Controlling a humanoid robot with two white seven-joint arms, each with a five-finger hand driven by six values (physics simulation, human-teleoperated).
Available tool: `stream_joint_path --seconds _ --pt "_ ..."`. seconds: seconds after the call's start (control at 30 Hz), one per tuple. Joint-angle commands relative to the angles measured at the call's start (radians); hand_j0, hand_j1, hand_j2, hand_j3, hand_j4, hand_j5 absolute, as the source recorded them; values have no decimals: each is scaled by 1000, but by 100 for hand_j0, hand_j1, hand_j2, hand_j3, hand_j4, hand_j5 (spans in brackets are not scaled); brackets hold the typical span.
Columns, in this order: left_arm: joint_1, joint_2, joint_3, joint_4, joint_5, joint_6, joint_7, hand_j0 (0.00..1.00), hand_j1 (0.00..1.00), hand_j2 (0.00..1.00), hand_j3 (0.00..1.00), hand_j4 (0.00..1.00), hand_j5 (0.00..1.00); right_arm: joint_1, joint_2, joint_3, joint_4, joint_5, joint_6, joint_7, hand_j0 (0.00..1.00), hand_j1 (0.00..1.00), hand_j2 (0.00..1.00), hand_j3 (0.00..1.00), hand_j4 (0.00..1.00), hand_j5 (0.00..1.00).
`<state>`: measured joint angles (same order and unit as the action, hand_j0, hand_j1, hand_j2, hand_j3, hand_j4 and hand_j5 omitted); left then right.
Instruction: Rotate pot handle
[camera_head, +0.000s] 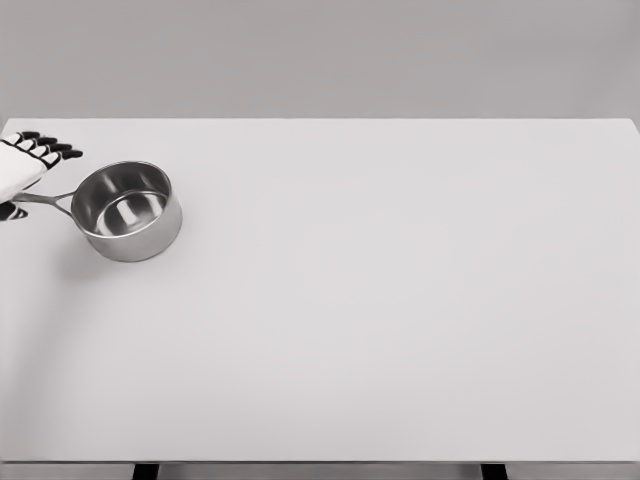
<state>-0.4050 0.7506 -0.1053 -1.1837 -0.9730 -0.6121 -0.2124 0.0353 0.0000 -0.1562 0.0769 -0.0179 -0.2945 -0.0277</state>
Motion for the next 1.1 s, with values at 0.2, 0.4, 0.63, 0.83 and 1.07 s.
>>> stream_joint_path --seconds 0.2,0.4,0.63,0.83,1.07 --pt "66 67 2 -151 95 1 4 100 100 100 100 100 100 0 0 0 0 -1 0 0 100 100 100 100 100 100" --pt "161 153 12 -298 224 1 2 100 100 100 100 100 100 0 0 0 0 -1 0 0 100 100 100 100 100 100" --pt "164 150 2 -458 335 1 -8 100 100 100 100 100 100 0 0 0 0 -1 0 0 100 100 100 100 100 100" --pt "97 18 38 -452 336 1 -173 100 100 100 100 100 100 0 0 0 0 -1 0 0 100 100 100 100 100 100" --pt "97 -5 62 -424 338 1 -173 100 100 100 100 100 100 0 0 0 0 -1 0 0 100 100 100 100 100 100"
